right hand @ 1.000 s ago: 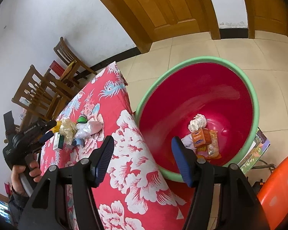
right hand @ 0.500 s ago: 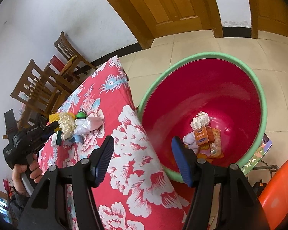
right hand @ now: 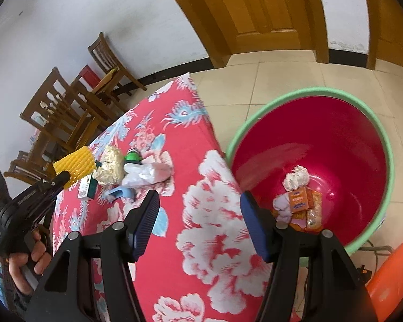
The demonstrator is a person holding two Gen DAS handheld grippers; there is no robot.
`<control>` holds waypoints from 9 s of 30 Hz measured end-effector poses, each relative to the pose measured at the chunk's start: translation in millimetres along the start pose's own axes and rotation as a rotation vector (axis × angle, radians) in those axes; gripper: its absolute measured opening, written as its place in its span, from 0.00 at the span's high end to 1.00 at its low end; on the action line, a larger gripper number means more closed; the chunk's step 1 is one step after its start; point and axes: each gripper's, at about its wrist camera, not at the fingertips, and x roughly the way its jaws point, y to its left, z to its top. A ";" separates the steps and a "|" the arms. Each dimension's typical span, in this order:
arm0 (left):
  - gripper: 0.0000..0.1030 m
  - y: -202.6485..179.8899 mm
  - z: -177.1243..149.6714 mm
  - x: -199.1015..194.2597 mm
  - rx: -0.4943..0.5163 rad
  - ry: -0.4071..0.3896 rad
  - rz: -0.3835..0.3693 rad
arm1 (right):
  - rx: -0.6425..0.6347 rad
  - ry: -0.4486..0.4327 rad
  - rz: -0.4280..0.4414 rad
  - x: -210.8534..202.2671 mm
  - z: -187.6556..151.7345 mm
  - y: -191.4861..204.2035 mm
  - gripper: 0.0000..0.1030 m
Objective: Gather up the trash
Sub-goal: 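Grasp the white plastic bag with the right gripper while the left holds the foam net, then carry the foam net and plastic bag over the red bin, then open both grippers to drop the foam net and bag into the bin, then move the left gripper to the white medicine box and grasp it, then grasp the crumpled cream paper with the right gripper while the left holds the box, then carry the cream paper and medicine box over the red bin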
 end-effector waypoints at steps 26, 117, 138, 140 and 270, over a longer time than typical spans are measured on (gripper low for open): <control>0.88 50.1 -14.4 -13.7 -0.082 -0.047 0.006 | -0.163 0.080 -0.113 87.1 5.7 99.6 0.22; 0.72 -193.3 -102.4 49.2 0.362 0.234 -0.277 | 0.282 -0.083 -0.134 -37.2 -31.4 -130.3 0.30; 0.54 -176.0 -89.4 29.2 0.319 0.178 -0.246 | 0.295 -0.105 -0.119 -46.9 -30.0 -129.4 0.26; 0.54 -171.4 -86.9 23.8 0.314 0.169 -0.243 | 0.285 -0.110 -0.114 -49.4 -29.5 -124.3 0.26; 0.48 110.1 -23.7 1.8 -0.072 -0.036 0.168 | -0.033 0.057 -0.013 112.6 2.2 137.7 0.68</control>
